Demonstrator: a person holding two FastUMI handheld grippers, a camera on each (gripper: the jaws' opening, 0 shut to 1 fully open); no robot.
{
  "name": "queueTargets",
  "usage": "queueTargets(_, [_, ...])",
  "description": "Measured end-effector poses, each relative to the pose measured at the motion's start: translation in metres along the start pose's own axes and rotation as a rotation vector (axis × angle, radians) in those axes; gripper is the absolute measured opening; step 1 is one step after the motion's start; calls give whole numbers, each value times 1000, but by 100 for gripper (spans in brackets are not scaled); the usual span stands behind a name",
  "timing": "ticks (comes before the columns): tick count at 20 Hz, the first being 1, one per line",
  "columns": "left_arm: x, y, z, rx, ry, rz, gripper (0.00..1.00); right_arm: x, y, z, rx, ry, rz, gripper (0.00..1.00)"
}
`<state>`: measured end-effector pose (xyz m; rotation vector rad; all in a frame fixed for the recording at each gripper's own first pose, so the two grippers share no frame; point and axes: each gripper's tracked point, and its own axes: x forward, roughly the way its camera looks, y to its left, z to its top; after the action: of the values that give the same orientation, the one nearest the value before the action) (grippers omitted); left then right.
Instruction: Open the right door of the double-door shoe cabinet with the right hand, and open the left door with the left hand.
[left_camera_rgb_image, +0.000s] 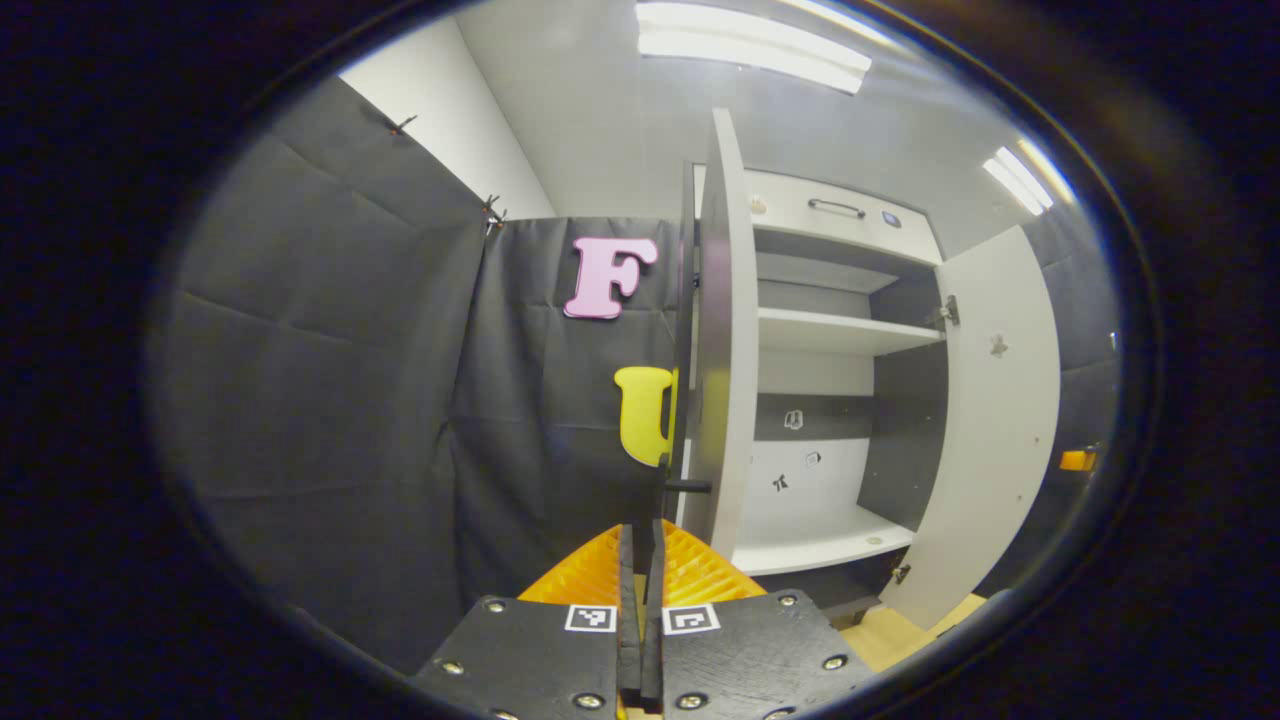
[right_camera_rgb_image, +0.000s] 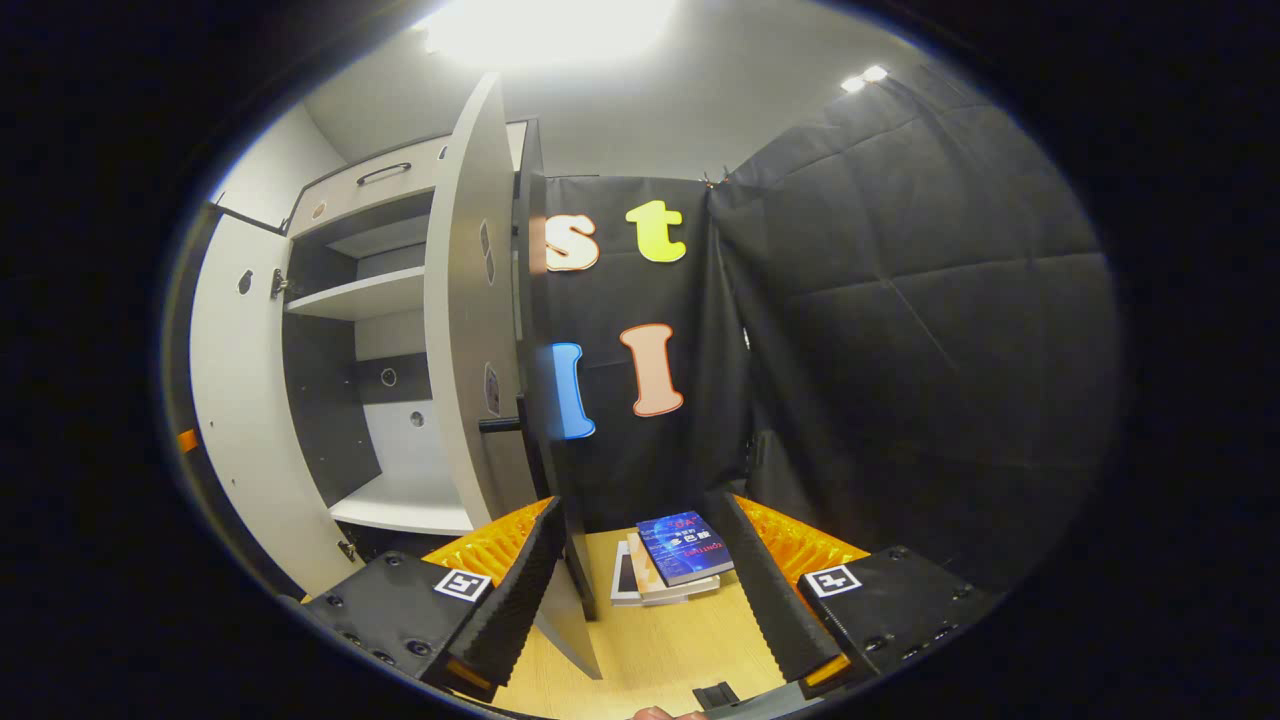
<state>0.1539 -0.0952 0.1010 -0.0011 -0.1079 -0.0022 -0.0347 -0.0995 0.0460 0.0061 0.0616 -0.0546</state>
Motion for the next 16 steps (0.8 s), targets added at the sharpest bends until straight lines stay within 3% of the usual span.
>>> queueTargets(4, [-22,-17,6,57,-6,68,1,-8,23,8,-22,-10,126,98])
queueTargets(7, [-32,-49,-1,15,-17,87,1,-9,45,8,11,0,235,98])
queueTargets(8, [-35,-62,-6,-4,-20,79,14,-8,51,6,8,7,264,98])
queueTargets(11, [-44,-81,-22,5,3,112,95,-14,66,-5,-5,22,341,98])
queueTargets(16, [-68,-113,-33,-22,18,119,95,-32,83,-49,36,134,448,98])
